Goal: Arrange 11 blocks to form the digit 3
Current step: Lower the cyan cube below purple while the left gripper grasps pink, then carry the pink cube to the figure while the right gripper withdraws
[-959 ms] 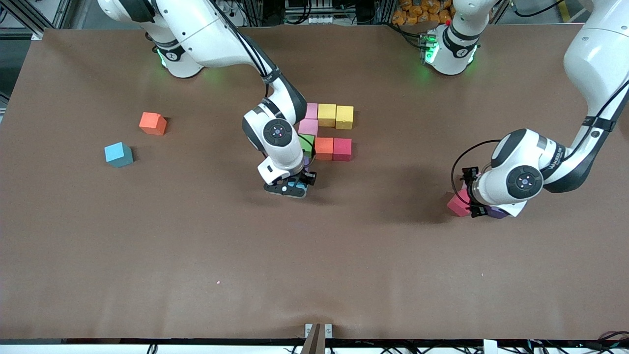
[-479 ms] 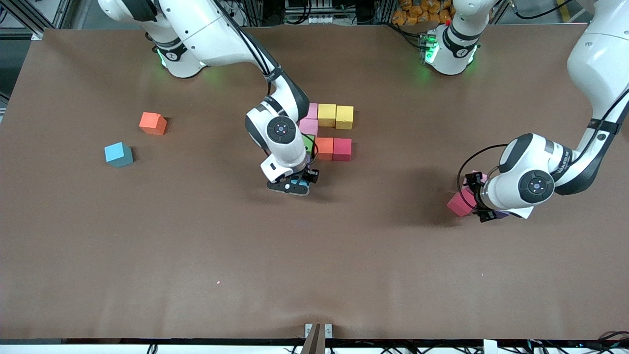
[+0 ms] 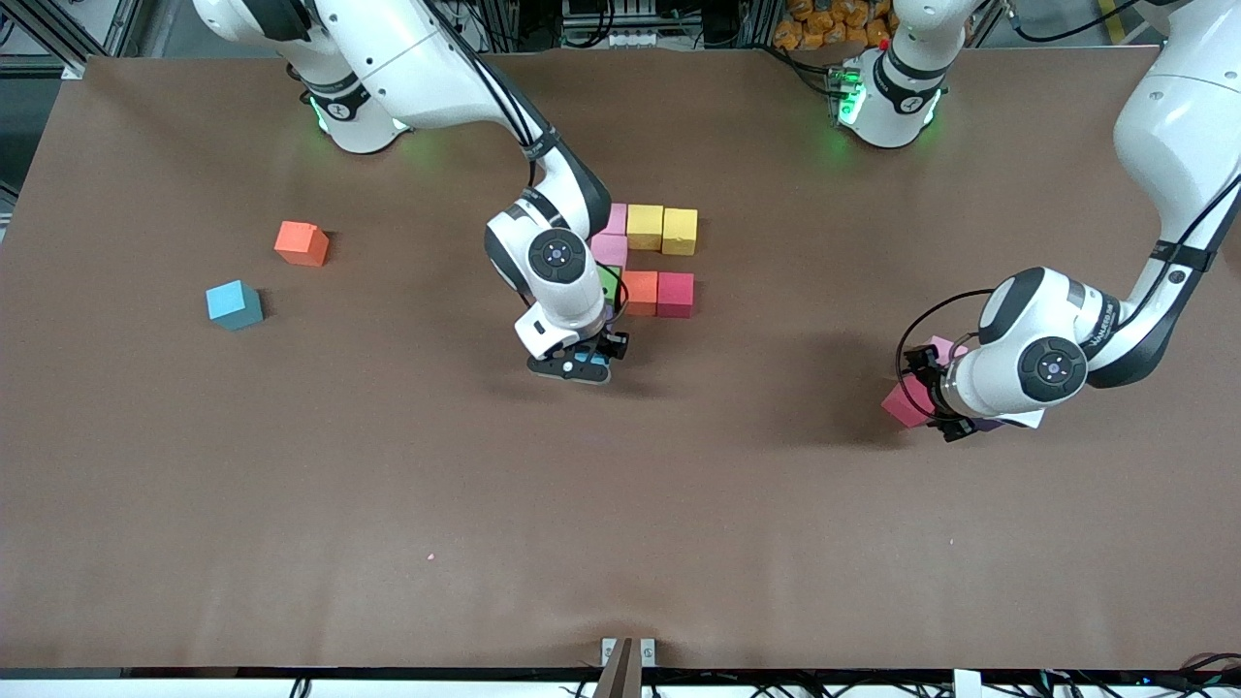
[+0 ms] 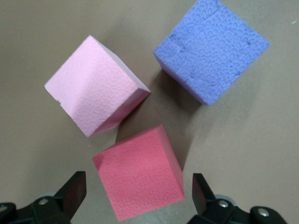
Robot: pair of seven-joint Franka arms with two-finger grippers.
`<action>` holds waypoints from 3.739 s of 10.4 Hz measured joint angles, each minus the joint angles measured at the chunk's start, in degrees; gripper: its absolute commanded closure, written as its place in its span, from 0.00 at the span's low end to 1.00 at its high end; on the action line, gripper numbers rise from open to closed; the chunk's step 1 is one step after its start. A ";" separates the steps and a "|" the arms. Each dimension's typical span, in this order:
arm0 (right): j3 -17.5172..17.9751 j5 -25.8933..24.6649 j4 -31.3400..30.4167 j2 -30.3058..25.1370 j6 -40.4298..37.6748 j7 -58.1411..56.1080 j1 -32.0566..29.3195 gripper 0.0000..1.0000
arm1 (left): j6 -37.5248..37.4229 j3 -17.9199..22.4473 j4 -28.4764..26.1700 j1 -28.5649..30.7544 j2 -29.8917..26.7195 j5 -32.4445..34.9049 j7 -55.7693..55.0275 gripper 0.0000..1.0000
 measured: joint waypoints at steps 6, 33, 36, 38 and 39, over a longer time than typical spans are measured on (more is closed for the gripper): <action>-0.44 -0.07 0.00 -0.02 -0.26 -0.57 0.47 0.78 | 0.94 1.61 0.03 -0.39 0.75 -0.03 -2.64 0.00; -3.30 -0.19 -0.50 -1.54 -3.04 -0.97 3.55 0.00 | 1.15 4.00 4.07 -21.38 1.60 -0.09 7.92 0.87; -6.30 -0.19 -0.09 -7.99 -8.07 -2.15 3.84 0.00 | 1.19 4.05 6.24 -25.42 1.61 -0.11 7.37 0.87; -9.72 -0.17 -0.08 -13.96 -12.39 -3.42 2.46 0.00 | 1.20 4.88 8.15 -28.98 1.61 -1.10 7.37 0.87; -10.24 -0.17 -0.09 -16.94 -13.60 -5.06 -0.54 0.00 | 1.20 6.45 9.53 -31.93 1.61 -2.37 7.37 0.87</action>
